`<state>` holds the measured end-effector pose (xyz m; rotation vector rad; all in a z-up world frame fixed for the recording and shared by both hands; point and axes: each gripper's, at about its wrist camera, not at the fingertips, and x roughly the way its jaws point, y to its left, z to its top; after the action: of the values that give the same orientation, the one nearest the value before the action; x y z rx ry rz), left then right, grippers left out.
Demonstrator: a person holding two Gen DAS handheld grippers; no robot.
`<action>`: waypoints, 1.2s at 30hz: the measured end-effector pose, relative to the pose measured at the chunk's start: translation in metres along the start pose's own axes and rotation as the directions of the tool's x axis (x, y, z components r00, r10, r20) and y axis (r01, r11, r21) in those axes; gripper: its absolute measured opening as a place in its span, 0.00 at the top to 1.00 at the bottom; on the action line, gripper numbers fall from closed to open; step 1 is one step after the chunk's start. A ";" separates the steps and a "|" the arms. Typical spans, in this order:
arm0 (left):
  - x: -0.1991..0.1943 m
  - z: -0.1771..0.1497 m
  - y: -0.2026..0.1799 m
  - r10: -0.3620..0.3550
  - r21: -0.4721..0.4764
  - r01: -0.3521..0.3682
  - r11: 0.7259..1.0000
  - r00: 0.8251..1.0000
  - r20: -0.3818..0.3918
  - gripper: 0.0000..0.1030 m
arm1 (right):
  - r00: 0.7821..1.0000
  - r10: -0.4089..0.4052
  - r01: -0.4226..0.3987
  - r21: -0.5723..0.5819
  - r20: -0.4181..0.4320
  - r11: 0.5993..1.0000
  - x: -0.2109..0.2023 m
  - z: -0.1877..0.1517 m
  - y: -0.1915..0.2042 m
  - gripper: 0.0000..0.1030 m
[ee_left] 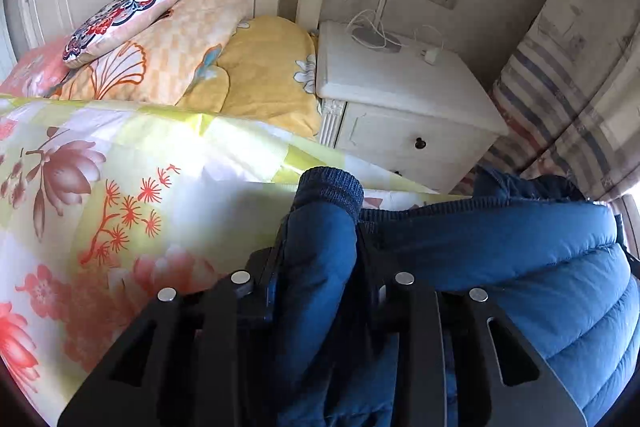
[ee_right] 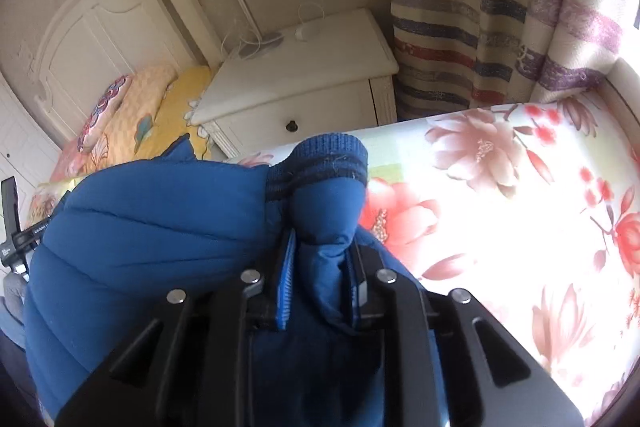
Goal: Fold large clothes
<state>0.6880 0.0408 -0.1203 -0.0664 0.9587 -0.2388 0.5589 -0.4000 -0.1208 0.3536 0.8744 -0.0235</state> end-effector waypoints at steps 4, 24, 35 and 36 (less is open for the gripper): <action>0.000 -0.003 0.005 0.015 -0.034 -0.015 0.999 1.000 -0.002 0.52 | 1.000 0.011 -0.011 0.002 0.011 1.000 -0.002 -0.005 -0.002 0.79; -0.118 -0.086 0.069 -0.268 -0.113 0.260 0.959 0.962 -0.059 0.08 | 0.964 0.265 -0.265 0.211 0.027 0.941 -0.101 -0.066 -0.079 0.22; -0.151 -0.197 0.066 -0.348 -0.104 0.341 0.934 0.935 -0.070 0.08 | 0.883 0.469 -0.456 0.211 -0.009 0.864 -0.147 -0.200 -0.085 0.20; -0.143 -0.196 0.058 -0.317 -0.114 0.306 0.945 0.944 -0.088 0.07 | 0.871 0.492 -0.480 0.223 0.002 0.849 -0.144 -0.197 -0.082 0.20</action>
<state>0.4590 0.1402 -0.1281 -0.3009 1.0636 -0.4915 0.3054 -0.4329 -0.1520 0.7795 0.8175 0.3679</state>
